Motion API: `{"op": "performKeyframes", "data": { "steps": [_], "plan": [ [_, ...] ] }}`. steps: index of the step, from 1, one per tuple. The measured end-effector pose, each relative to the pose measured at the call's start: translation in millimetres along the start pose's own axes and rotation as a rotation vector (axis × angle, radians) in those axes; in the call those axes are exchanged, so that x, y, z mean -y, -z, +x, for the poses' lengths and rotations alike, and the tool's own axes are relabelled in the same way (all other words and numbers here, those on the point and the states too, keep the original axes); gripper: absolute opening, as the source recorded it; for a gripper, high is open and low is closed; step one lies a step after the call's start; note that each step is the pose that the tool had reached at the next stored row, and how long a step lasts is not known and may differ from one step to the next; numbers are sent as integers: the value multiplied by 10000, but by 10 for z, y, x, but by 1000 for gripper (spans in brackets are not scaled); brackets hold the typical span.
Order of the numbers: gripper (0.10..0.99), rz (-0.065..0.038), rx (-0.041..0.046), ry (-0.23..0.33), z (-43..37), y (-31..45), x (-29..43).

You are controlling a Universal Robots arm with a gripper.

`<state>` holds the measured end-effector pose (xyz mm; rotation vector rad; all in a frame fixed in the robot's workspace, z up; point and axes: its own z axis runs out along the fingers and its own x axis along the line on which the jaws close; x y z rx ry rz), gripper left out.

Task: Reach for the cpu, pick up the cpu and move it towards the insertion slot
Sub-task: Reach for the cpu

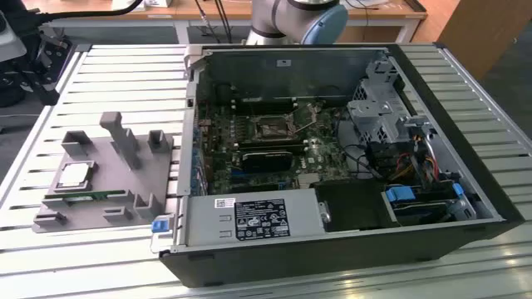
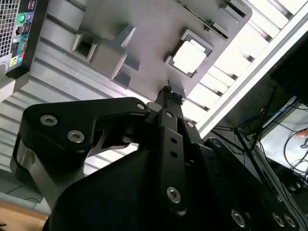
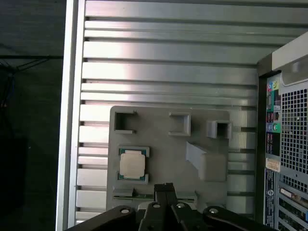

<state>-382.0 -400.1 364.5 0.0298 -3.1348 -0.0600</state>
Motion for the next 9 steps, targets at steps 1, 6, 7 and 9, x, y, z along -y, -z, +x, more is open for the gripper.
{"op": "performKeyframes", "data": {
  "steps": [1, 6, 7, 9],
  "plan": [
    [106, 0, -1, 0, 0, 0, 0],
    [106, 0, -3, 0, 0, 0, 0],
    [106, 0, -3, 0, 0, 0, 0],
    [106, 0, -4, 0, 0, 0, 0]
  ]
}}
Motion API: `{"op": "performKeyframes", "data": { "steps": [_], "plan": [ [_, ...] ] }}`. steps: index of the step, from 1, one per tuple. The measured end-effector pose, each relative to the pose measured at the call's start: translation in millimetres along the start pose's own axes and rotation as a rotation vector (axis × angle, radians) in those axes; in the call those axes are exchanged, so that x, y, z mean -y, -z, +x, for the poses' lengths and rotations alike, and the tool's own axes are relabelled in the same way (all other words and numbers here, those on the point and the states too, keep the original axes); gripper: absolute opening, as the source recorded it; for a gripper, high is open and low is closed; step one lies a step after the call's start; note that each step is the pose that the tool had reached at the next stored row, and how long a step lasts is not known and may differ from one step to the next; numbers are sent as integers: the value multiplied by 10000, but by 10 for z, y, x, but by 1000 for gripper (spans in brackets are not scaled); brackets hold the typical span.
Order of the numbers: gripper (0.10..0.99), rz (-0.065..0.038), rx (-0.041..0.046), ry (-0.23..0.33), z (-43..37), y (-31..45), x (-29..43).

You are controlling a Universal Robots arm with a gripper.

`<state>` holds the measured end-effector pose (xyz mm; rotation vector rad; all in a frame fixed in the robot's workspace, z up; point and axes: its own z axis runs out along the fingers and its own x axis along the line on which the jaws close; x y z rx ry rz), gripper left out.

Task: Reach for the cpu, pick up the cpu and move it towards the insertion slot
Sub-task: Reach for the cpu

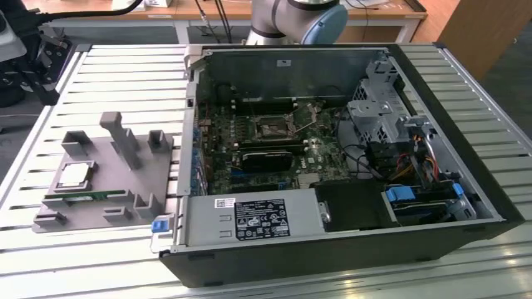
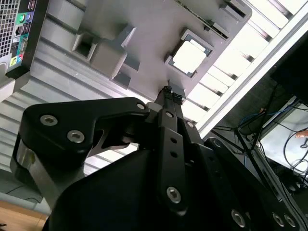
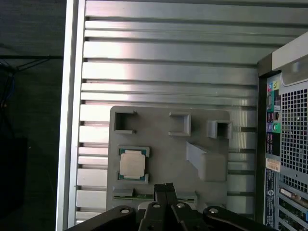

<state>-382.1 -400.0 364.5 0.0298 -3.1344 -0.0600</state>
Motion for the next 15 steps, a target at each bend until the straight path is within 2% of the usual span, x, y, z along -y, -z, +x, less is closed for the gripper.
{"op": "performKeyframes", "data": {
  "steps": [2, 7, 9, 12, 14, 15],
  "plan": [
    [106, 1, -1, 1, 15, 0, 1],
    [106, 0, 3, 0, 233, -28, 25],
    [106, 13, 4, -1, 294, -52, 26],
    [114, 55, 6, 1, 320, -90, 28],
    [231, 57, 9, 1, 333, -119, 37],
    [231, 56, 12, 1, 340, -138, 42]
  ]
}}
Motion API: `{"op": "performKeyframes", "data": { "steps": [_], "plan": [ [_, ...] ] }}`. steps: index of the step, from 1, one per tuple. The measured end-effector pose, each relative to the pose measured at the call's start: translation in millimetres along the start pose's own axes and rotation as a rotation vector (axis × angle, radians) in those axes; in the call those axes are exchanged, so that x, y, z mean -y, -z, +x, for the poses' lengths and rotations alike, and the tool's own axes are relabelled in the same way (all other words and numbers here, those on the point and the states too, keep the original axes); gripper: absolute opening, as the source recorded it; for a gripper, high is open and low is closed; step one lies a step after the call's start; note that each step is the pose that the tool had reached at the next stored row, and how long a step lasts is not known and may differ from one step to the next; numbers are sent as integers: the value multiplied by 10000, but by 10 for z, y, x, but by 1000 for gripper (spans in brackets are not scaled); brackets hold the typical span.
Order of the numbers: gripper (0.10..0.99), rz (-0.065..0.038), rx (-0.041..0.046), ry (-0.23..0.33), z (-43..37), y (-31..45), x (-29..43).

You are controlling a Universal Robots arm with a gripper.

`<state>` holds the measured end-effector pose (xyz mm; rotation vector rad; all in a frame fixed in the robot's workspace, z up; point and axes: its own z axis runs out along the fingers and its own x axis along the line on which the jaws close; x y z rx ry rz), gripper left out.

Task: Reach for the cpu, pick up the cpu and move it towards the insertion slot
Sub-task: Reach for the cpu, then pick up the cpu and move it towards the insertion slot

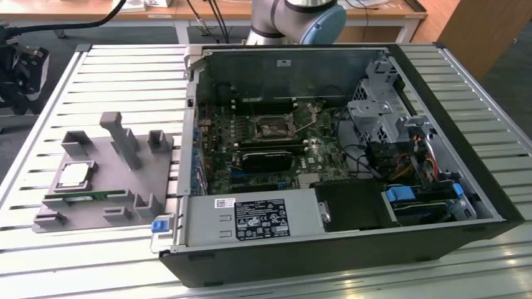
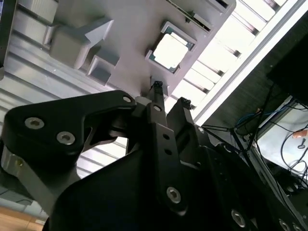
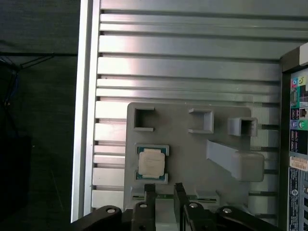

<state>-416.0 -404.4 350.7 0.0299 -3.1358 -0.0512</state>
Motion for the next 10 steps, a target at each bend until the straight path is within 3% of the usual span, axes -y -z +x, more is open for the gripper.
{"op": "performKeyframes", "data": {
  "steps": [2, 3, 5, 6, 8, 9, 10],
  "plan": [
    [353, 2, -2, -1, 15, -34, 13],
    [353, 1, -1, 0, 20, -53, 19],
    [471, 2, -3, -1, 35, -88, 31],
    [471, 1, -1, 0, 40, -107, 38],
    [584, 1, -1, 0, 49, -143, 50],
    [584, 1, -1, 0, 50, -161, 54],
    [643, 0, 0, 1, 50, -179, 57]
  ]
}}
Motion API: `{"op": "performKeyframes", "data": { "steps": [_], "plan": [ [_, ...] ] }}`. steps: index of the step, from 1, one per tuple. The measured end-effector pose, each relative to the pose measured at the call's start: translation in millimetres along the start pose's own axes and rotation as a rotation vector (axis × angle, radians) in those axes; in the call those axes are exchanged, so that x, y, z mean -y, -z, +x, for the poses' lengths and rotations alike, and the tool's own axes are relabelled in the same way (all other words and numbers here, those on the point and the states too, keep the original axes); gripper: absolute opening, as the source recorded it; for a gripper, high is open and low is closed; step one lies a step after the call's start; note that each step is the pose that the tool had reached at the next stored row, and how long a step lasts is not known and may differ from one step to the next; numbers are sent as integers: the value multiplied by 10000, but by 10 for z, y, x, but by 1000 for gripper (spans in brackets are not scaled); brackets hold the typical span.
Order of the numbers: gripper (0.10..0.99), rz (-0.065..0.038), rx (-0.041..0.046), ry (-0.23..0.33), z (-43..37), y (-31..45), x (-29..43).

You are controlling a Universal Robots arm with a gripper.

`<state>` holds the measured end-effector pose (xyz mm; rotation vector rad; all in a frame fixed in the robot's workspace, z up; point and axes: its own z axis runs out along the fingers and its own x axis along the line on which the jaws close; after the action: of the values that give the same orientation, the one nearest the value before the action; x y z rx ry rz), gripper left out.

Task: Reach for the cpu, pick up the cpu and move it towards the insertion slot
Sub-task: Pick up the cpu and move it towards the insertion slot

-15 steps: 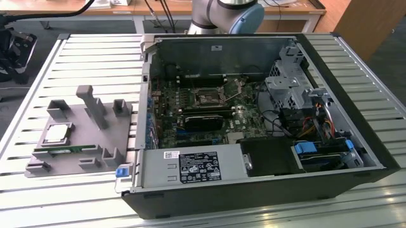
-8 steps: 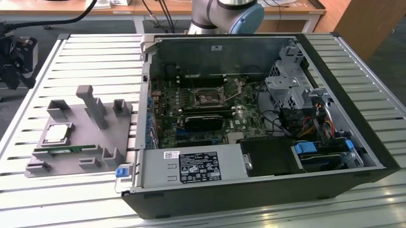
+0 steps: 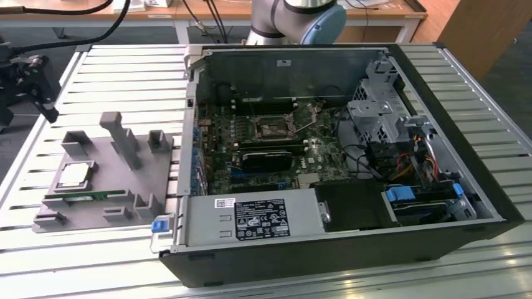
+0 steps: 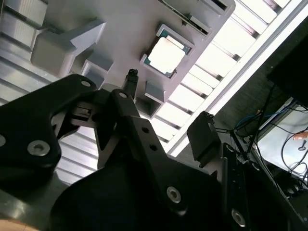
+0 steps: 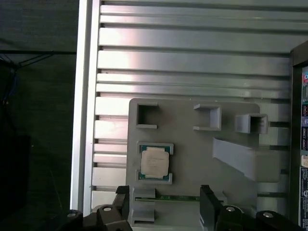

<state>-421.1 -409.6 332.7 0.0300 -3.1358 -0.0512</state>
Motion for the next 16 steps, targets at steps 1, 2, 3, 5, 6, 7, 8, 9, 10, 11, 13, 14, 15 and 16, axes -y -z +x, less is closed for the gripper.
{"op": "performKeyframes", "data": {
  "steps": [1, 2, 3, 5, 6, 7, 8, 9, 10, 11, 13, 14, 15, 16],
  "plan": [
    [702, 0, 0, 2, 0, -18, 3],
    [702, 1, -2, 5, 0, -35, 6],
    [765, 1, -2, 8, 0, -55, 9],
    [765, 1, -2, 10, -1, -90, 19],
    [765, 1, -1, 11, -1, -108, 26],
    [765, 1, -1, 11, 0, -126, 33],
    [765, 0, -1, 11, 0, -144, 41],
    [765, 1, -2, 12, 0, -162, 47],
    [765, 0, -1, 13, 1, -182, 51],
    [765, 1, -2, 15, 2, -199, 53],
    [765, 1, -1, 24, 3, -235, 58],
    [765, 0, -2, 27, 4, -253, 60],
    [765, 1, -2, 32, 6, -271, 61],
    [765, 2, -3, 36, 7, -288, 63]
  ]
}}
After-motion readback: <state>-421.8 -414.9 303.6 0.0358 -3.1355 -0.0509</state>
